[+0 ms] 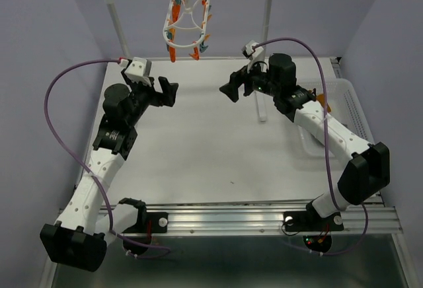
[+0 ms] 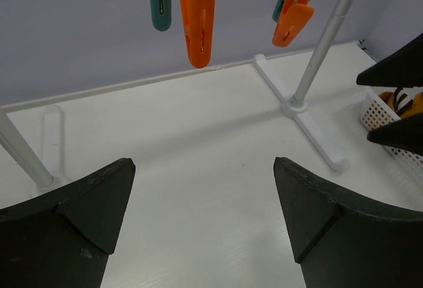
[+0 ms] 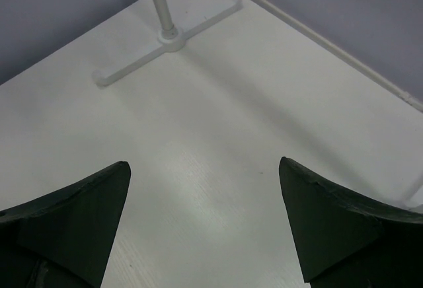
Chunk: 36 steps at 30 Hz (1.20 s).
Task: Clip the socks to the hanger
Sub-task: Pick up the sock from the bin.
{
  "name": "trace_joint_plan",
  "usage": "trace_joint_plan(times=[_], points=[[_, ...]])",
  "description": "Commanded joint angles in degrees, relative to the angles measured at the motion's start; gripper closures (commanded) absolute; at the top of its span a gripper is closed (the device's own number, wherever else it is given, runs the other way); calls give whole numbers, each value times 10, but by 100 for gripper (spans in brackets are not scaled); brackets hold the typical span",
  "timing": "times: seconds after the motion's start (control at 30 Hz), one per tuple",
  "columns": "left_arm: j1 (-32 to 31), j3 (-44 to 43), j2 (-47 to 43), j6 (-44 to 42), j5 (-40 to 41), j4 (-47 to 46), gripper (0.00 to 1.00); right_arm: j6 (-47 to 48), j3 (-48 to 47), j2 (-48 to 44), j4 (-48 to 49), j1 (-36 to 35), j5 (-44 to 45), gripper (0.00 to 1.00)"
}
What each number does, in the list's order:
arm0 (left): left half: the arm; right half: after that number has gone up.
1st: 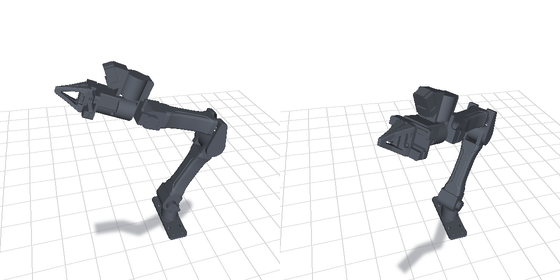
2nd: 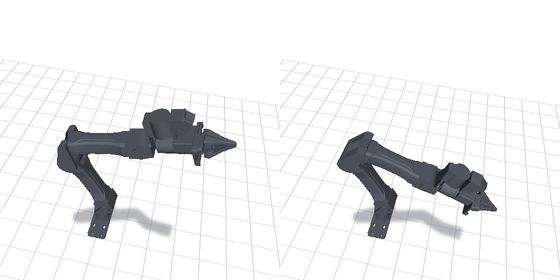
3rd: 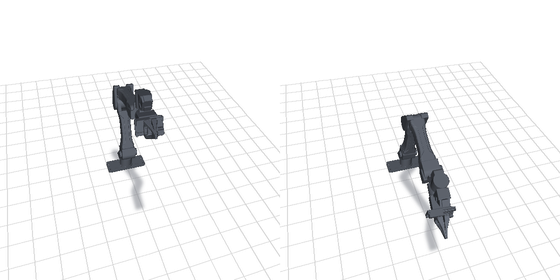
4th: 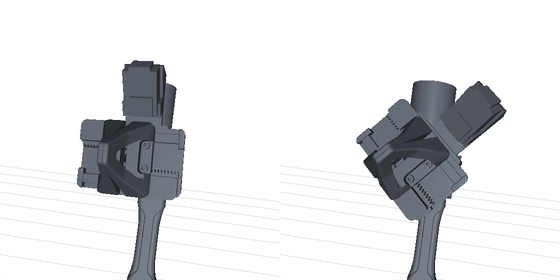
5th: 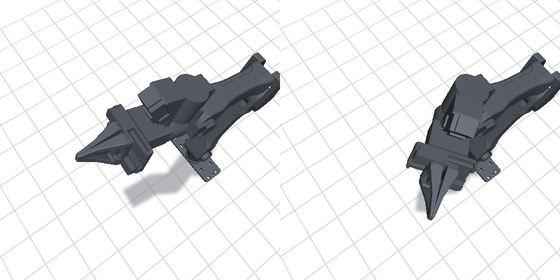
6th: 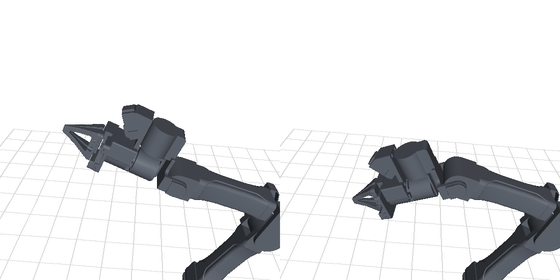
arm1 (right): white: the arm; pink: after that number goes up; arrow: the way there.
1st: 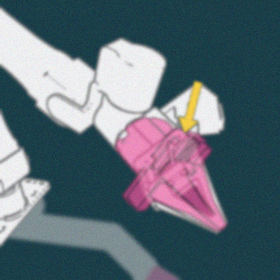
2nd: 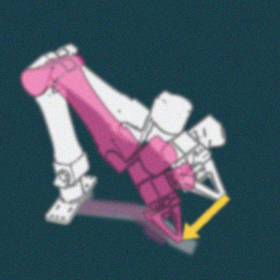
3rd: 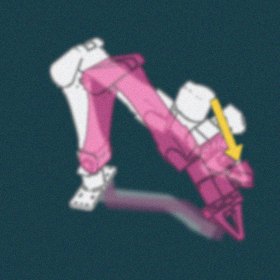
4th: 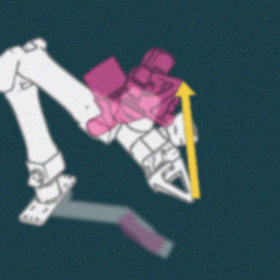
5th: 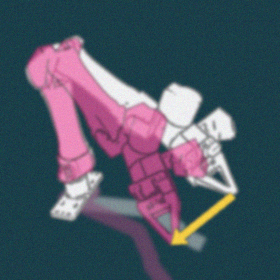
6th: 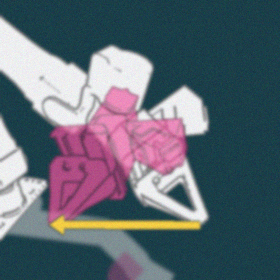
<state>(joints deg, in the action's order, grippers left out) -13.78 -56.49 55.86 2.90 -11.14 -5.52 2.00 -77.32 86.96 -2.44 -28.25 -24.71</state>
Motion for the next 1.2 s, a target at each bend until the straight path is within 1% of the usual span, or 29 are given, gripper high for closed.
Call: trace_joint_plan(times=[0.0,0.03,0.07,0.1,0.13,0.23,0.33,0.37,0.4,0.47,0.53,0.77,0.93,1.03,1.13,1.17], points=[[0,10,2,3,-66,-41,1,-5,-36,4,72,1,12,0],[0,12,1,-6,-97,-43,1,-6,-37,8,75,1,1,0],[0,20,0,-11,-102,-51,1,-9,-39,11,81,1,-4,0],[0,23,-2,-13,-99,-56,1,-16,-42,15,80,1,-7,0],[0,27,-4,-11,-72,-60,1,-18,-47,20,79,1,-8,0],[0,30,-7,-17,-36,-55,1,-38,-50,21,84,1,-10,0],[0,35,-10,-19,-14,-51,1,-36,-54,22,83,1,-21,0],[0,39,-12,-13,-5,-53,1,-27,-61,23,68,1,-19,0],[0,40,-12,-8,9,-54,1,-26,-64,24,64,-4,1,0],[0,41,-10,-3,16,-51,1,-27,-61,23,64,-4,23,0],[0,43,-9,4,22,-48,1,-9,-54,20,65,-4,44,0],[0,53,-15,2,23,-51,1,-13,-57,27,65,-4,65,0],[0,58,-17,-2,27,-46,1,-17,-71,37,52,-4,32,0],[0,59,-19,0,41,-45,1,-14,-78,41,39,-4,27,0],[1,60,-22,4,45,-45,1,4,-92,50,26,-24,26,0],[0,62,-24,5,45,-46,1,9,-95,51,9,-29,26,0]])
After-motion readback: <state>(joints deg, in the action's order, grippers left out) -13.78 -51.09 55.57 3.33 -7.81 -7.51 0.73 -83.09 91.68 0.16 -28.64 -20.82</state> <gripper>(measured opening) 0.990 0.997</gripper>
